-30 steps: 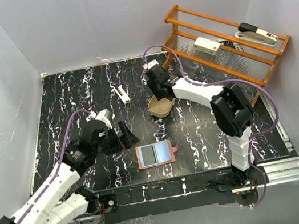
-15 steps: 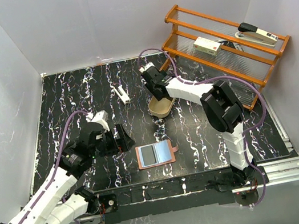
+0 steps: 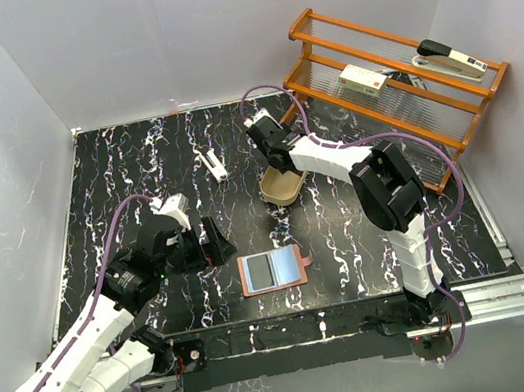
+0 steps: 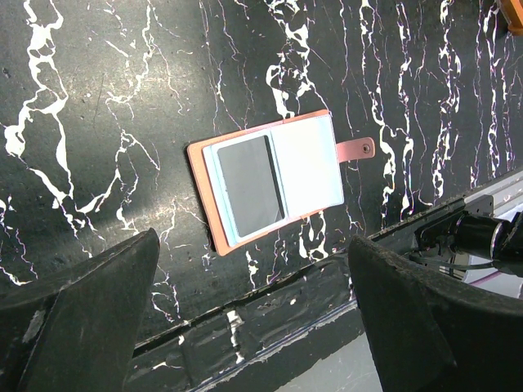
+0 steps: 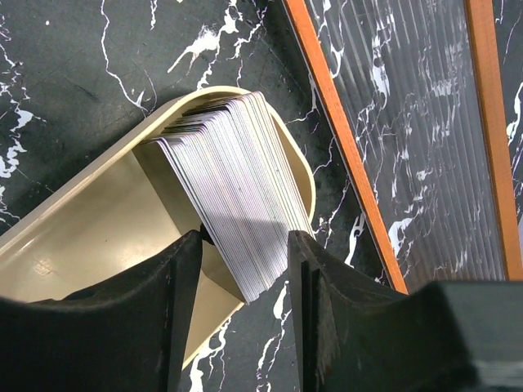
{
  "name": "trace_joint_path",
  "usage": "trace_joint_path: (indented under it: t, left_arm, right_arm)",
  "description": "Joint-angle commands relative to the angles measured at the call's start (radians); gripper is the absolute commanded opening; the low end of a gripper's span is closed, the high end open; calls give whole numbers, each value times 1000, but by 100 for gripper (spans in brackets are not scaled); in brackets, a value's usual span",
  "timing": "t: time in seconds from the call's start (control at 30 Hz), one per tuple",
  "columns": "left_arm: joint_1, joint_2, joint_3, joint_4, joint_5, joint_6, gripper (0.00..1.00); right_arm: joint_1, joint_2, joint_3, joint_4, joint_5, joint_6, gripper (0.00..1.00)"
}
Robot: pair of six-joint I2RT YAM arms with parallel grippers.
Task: Put the credit cards into the card holder
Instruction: Pick up the credit card from the storage box.
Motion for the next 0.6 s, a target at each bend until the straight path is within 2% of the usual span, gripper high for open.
trace_joint_path:
  t: [0.0,0.57]
  left_arm:
    - [-4,-14,-10,0,-7,14,99]
    - [-4,-18,-12,-2,-5,11,99]
  right_arm:
    - [-2,5,53,32,51,-11,42]
    - [-2,-8,70,29,56,-16,30]
